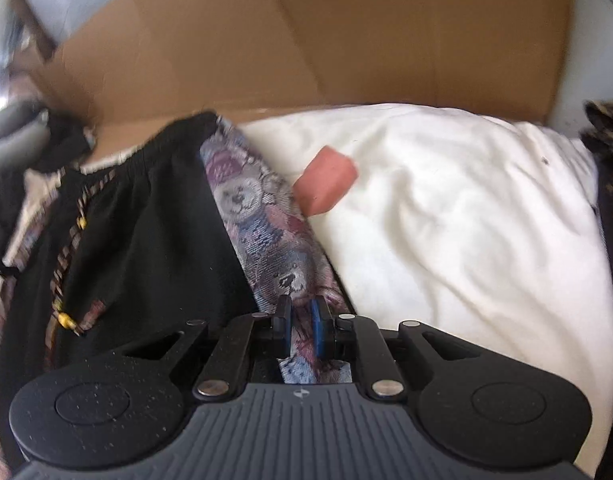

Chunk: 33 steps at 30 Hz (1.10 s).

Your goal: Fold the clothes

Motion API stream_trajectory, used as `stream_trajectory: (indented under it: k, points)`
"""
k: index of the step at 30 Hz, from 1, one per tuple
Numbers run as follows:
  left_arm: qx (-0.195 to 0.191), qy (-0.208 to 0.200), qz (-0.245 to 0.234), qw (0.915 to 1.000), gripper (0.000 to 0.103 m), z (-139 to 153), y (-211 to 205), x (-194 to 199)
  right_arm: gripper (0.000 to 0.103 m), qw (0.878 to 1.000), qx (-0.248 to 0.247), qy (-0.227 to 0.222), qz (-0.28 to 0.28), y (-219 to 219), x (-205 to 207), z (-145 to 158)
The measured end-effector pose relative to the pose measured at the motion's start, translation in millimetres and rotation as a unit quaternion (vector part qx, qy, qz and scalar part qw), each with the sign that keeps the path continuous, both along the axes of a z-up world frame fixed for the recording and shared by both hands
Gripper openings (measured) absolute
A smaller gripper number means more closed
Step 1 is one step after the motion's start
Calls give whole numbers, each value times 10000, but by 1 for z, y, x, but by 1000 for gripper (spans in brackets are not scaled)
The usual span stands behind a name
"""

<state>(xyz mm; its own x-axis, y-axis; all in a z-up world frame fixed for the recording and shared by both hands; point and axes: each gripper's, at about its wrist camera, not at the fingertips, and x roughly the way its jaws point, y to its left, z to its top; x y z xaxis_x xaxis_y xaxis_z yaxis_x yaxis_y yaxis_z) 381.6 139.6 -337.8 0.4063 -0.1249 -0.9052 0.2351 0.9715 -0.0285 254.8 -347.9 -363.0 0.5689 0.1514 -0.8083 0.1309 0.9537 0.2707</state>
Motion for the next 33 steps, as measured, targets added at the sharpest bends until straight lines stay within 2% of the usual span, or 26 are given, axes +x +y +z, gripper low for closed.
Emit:
stream_trajectory:
  k: [6,17,33]
  points:
    - [-112,-36,131,9998,19,2,6,0,11,9997,1,-128,194,9,27,5]
    - [-265,-231,-25,9994,19,11,-9,16,11,9993,-85,-153,337,18,79,6]
    - [-203,-233,-99,9995,19,-10,-50,60,13,9984,-297,-156,464,41,124,0]
